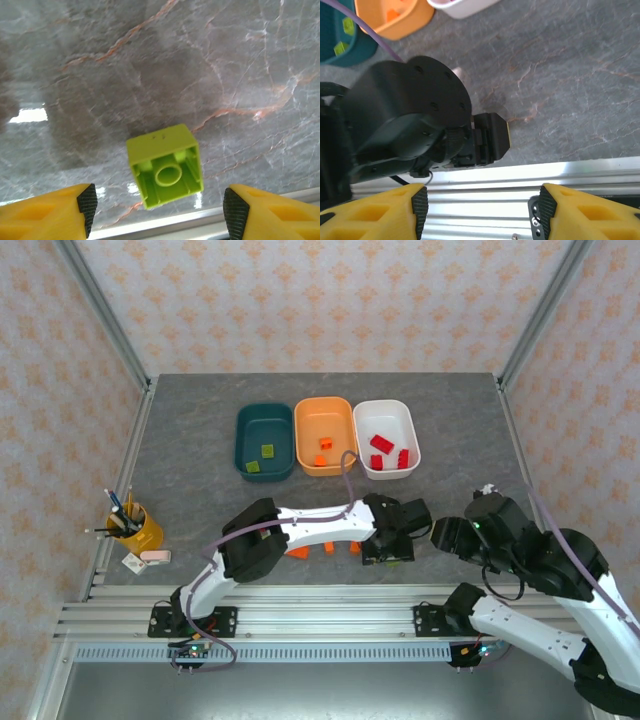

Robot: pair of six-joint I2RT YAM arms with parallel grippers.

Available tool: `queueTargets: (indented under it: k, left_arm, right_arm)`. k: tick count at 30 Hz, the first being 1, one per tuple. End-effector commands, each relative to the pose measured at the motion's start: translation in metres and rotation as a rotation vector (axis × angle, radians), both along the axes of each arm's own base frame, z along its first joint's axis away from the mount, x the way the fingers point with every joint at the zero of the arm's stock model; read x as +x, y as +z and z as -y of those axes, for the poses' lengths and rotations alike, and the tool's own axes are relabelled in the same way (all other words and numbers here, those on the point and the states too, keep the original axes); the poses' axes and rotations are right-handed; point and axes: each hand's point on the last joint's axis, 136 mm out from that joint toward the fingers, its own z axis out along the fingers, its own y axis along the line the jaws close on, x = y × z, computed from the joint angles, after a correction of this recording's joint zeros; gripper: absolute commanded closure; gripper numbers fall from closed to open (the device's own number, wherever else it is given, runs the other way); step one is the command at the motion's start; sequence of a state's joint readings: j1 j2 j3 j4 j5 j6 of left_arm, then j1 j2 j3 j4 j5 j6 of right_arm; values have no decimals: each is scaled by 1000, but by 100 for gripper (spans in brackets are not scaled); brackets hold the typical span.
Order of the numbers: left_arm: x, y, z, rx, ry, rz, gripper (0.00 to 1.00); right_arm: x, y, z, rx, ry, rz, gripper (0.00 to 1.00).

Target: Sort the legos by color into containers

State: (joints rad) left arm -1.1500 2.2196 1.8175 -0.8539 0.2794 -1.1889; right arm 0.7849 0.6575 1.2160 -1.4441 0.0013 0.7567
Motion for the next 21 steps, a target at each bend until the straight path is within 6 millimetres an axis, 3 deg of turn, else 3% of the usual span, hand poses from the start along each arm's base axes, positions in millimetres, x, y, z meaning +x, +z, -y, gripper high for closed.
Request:
queueTargets:
  k: [1, 8, 13, 16, 21]
  left_arm:
    - [8, -1, -2, 45, 40, 16, 32]
    - [10, -13, 3, 62, 43, 5, 47]
    - [11, -21, 0, 102, 31, 5, 49]
    - [13, -23, 0, 103, 27, 11, 56]
    - [28, -3, -2, 88, 17, 79, 67]
  right_arm:
    - [5, 8, 13, -16, -62, 51, 38]
    - [7, 8, 10, -8, -63, 55, 38]
    - [8, 9, 9, -5, -63, 58, 38]
    - [11, 10, 6, 2, -64, 63, 38]
    - [15, 14, 1, 9, -47, 78, 38]
